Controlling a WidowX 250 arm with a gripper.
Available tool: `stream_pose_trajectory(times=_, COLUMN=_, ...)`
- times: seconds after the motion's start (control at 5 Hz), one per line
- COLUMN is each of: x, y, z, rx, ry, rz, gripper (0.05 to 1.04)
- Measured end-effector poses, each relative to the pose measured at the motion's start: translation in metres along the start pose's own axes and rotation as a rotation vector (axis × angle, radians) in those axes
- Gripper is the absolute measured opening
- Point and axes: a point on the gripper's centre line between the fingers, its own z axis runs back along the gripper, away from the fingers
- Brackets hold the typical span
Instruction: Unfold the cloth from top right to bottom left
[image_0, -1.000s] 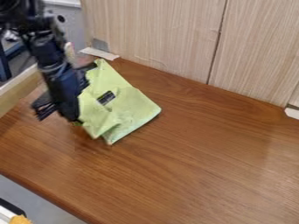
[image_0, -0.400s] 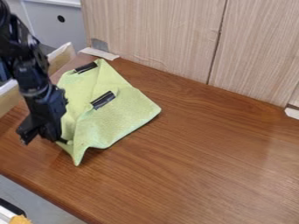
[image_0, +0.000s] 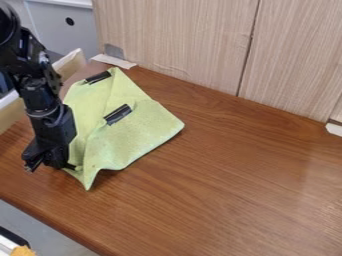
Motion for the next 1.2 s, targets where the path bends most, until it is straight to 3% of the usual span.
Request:
stream_pose_trajectory(times=0.4, x=0.005, y=-0.003, z=0.001, rx=-0.014, ry=-0.019, rz=-0.013, gripper=0.804)
stream_pose_trajectory(times=0.6, x=0.007, y=-0.001, z=0.010, rx=0.003, ry=-0.031, rz=-0.030, gripper=1.003)
stream_pose_trajectory(times=1.2, x=0.016, y=0.004, z=0.057, rx=0.090, ry=0.010, rz=-0.115, gripper=1.000)
